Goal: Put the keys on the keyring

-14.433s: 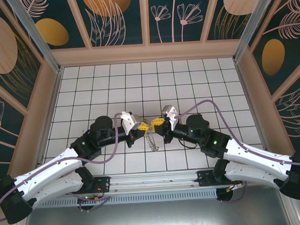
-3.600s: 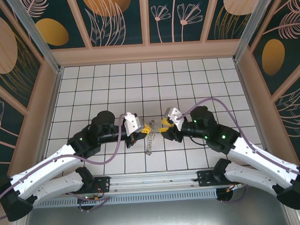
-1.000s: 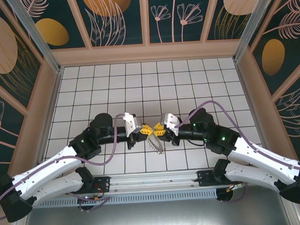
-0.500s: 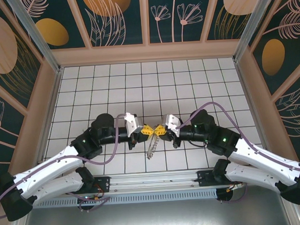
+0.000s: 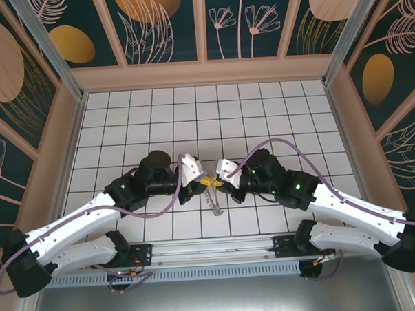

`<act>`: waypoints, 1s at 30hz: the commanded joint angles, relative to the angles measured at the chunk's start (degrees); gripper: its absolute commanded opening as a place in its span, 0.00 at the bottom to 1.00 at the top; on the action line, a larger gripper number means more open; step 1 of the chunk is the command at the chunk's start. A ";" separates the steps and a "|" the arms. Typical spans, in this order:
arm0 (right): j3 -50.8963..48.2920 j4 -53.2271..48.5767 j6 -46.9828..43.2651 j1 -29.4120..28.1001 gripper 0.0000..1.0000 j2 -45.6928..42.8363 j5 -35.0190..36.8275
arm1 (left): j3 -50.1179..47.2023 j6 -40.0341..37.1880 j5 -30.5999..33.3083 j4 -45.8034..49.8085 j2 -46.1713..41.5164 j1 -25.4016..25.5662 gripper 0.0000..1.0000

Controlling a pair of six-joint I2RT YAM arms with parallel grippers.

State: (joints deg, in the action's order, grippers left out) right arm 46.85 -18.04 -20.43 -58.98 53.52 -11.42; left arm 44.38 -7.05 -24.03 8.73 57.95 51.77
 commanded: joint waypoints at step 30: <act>1.00 6.53 0.84 -0.87 0.00 -2.44 -5.95 | -3.33 3.84 -1.80 -11.93 -5.97 0.26 0.06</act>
State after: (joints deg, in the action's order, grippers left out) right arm 45.34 -11.99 -17.23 -59.16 48.60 -17.54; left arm 36.40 0.16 -29.87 -7.70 50.19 51.59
